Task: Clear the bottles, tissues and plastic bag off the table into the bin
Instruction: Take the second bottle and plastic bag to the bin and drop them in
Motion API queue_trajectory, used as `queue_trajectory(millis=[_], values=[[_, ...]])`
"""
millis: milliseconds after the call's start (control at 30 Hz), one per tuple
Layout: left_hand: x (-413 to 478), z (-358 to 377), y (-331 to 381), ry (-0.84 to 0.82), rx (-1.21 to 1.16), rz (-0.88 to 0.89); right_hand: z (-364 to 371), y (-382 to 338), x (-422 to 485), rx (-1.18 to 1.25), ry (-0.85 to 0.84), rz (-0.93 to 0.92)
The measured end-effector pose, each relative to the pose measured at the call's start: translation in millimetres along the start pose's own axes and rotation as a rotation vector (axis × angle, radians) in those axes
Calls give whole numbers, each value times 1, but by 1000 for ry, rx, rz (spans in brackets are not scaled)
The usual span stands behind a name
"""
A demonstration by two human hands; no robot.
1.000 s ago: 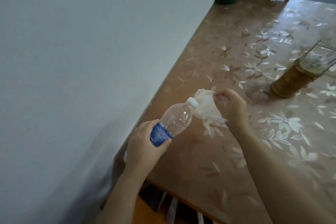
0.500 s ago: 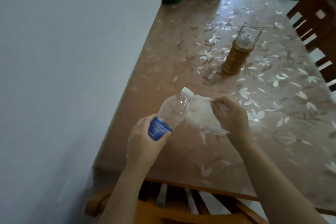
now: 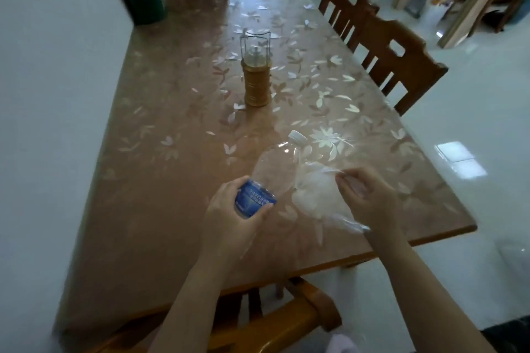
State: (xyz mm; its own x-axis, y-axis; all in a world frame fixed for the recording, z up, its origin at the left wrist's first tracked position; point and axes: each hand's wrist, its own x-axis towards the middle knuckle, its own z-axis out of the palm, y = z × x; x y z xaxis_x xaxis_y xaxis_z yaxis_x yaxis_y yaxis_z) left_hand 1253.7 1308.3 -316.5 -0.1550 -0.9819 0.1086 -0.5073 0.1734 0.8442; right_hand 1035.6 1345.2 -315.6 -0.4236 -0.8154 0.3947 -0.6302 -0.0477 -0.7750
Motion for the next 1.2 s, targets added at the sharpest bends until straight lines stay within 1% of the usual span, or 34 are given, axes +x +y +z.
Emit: queue_trajectory(millis=[133,233,333,533,767,967,1100,1200], values=[[-3,59,42,-83,-31,46,-61,36,-1,5,61,28],[-9,110,77,-140,-50,70,-109,65,-3,25,67,121],[-14,161,111,-193,-50,97,-158,94,-2,36,111,176],[-22,254,174,-290,-101,142,-246,148,-1,-13,196,229],[-18,338,224,-430,-128,196,-315,197,6,12,343,373],[9,422,258,-456,-119,231,-363,249,39,25,424,464],[42,482,284,-478,-132,242,-393,291,86,20,425,479],[76,520,305,-441,-153,235,-410,321,131,19,393,480]])
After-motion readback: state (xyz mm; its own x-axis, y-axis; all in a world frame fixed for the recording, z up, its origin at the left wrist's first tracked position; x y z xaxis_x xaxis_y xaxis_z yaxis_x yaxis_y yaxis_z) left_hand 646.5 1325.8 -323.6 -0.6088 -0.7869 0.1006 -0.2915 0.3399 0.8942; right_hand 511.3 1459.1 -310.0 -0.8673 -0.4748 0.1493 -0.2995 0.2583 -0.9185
